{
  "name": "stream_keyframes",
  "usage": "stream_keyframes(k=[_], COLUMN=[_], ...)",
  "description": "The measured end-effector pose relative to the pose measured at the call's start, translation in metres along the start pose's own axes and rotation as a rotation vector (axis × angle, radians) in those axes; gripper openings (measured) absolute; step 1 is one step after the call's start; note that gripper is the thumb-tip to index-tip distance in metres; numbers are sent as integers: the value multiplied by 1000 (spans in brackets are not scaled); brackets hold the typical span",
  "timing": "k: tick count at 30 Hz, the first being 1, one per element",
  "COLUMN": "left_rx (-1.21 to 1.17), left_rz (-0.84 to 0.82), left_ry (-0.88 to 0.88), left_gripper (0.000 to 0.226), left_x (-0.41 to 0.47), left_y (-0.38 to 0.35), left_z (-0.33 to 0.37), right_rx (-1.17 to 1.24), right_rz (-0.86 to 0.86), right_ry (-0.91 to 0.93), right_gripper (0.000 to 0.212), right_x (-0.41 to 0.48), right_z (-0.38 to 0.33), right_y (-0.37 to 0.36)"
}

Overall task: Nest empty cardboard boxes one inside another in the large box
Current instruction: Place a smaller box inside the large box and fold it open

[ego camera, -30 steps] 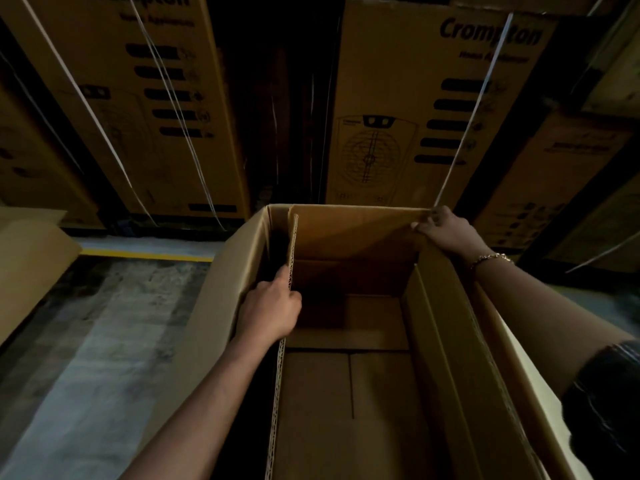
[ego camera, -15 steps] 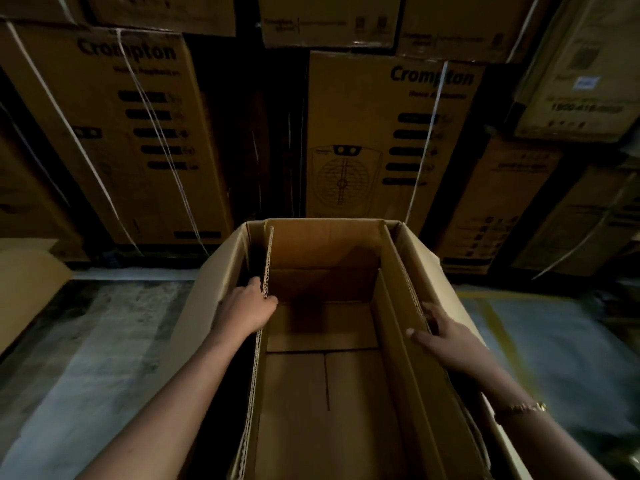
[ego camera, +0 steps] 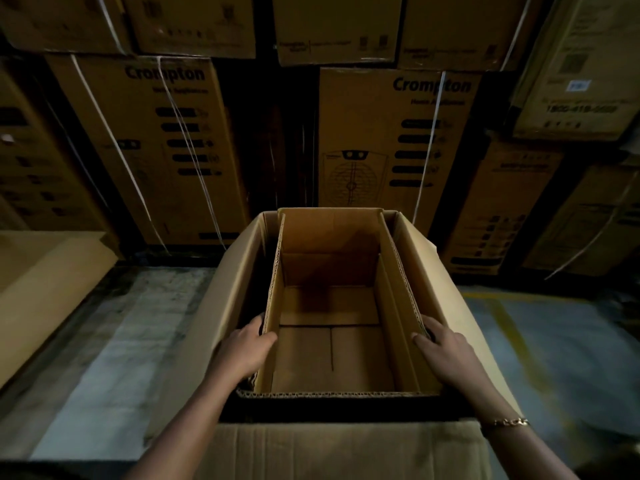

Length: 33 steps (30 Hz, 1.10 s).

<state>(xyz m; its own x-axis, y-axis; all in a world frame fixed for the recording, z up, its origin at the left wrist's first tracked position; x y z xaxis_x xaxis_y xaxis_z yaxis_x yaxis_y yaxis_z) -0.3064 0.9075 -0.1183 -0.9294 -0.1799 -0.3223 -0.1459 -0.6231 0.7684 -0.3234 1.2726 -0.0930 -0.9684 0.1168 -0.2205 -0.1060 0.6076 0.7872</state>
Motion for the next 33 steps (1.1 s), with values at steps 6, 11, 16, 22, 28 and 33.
stream_keyframes(k=[6,11,16,22,28,33], left_rx=[-28,-53,-39,-86,-372,-619], left_rz=[-11,31,64,69,163,297], left_ry=[-3,3,-22,-40,-181,-181], left_gripper=[76,67,67,78,83,99], left_x=[9,3,6,0,-29,-60], left_y=[0,3,1,1,43,113], left_z=[-7,-5,-5,-8,-20,-69], right_rx=[5,-5,21,24,94,231], right_rz=[25,17,20,-26,97,120], right_ry=[-1,-16,-15,8,74,215], right_gripper=[49,49,47,56,69,67], right_x=[-1,0,7,6,-3,-13], right_z=[0,5,12,10,-16,-89], right_y=[1,-2,1,5,36,40])
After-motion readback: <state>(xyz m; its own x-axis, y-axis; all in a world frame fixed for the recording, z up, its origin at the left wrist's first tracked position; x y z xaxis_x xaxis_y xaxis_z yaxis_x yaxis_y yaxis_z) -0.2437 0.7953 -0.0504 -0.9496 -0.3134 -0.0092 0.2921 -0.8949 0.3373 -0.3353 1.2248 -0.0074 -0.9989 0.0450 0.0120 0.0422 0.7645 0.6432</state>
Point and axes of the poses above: each hand's wrist, its own x-axis towards the middle knuckle, its own y-axis out of the back of the hand, z = x × y, the point moved 10 cm from there along x, towards the middle knuckle, and after that the axes turned 4 degrees about -y, right-handed, at the moved point
